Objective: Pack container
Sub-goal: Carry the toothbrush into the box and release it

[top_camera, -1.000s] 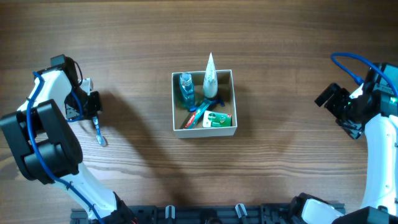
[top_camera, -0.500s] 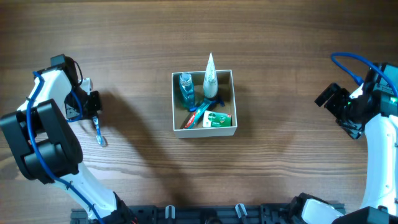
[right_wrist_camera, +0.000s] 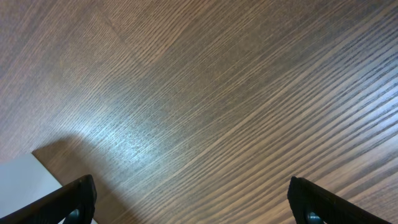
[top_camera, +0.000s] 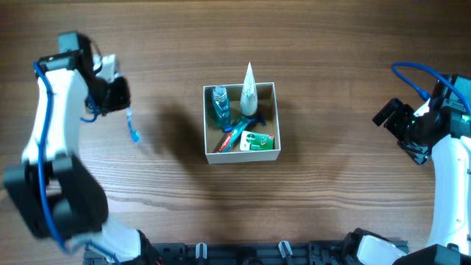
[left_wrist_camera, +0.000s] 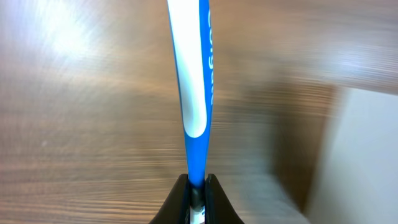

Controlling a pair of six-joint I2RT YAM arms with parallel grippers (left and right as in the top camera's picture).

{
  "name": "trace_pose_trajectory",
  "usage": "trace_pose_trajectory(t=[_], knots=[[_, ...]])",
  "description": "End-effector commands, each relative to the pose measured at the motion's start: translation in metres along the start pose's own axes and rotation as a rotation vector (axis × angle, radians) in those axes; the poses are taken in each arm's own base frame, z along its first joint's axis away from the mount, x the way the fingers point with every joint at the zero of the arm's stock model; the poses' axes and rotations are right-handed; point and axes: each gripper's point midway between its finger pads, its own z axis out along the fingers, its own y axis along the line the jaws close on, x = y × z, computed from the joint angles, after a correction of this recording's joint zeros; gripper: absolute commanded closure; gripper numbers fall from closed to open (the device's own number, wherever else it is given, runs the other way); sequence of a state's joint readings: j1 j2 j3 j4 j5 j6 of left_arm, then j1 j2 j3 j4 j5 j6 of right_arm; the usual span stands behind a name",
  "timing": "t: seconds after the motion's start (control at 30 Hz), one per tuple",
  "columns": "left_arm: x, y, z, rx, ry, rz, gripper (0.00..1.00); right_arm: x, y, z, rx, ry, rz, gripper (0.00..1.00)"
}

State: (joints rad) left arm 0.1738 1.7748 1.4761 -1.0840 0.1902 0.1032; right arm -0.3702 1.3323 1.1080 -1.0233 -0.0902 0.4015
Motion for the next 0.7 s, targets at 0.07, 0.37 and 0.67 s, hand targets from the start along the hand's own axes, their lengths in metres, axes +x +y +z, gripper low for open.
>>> trace_pose_trajectory(t=[0.07, 0.37, 0.67], knots=[[0.004, -0.113, -0.083, 0.101, -0.244, 0.454, 0.96, 0.000, 0.002, 0.000, -0.014, -0.003, -0.008, 0.00], [0.049, -0.195, -0.100, 0.100, -0.280, 0.742, 0.96, -0.001, 0.002, 0.000, -0.016, -0.007, -0.009, 0.00], [0.076, -0.225, -0.096, 0.069, -0.257, 0.873, 0.96, -0.001, 0.002, 0.000, -0.015, -0.008, -0.020, 0.00]])
